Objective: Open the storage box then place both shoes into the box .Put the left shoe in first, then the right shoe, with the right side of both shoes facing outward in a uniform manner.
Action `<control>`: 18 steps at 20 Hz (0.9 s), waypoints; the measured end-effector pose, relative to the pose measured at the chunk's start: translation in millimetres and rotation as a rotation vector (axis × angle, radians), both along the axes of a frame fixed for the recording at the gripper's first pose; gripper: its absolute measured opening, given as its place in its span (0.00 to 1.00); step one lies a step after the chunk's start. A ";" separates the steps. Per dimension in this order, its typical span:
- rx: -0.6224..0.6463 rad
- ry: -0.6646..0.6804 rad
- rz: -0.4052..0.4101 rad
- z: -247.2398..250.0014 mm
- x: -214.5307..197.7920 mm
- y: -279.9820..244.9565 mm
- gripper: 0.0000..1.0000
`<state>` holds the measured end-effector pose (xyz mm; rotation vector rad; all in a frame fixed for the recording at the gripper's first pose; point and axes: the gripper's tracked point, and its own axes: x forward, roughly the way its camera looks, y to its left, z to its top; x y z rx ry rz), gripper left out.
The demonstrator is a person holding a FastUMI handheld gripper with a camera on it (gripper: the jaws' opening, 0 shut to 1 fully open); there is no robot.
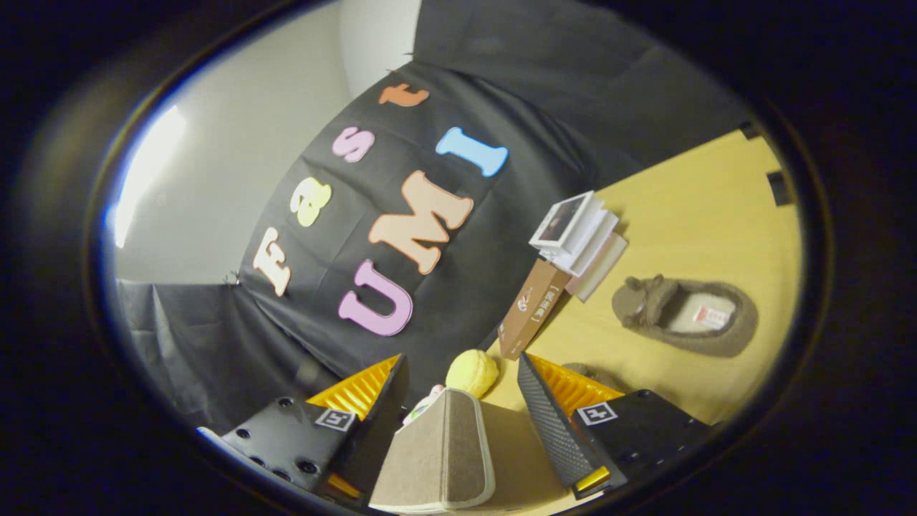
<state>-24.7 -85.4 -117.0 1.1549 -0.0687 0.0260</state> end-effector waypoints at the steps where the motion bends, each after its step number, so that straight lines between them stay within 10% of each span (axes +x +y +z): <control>1: 0.037 0.000 -0.006 -4.3 -0.9 -0.7 0.96; 18: 0.505 0.199 0.173 -89.9 -9.1 94.5 0.96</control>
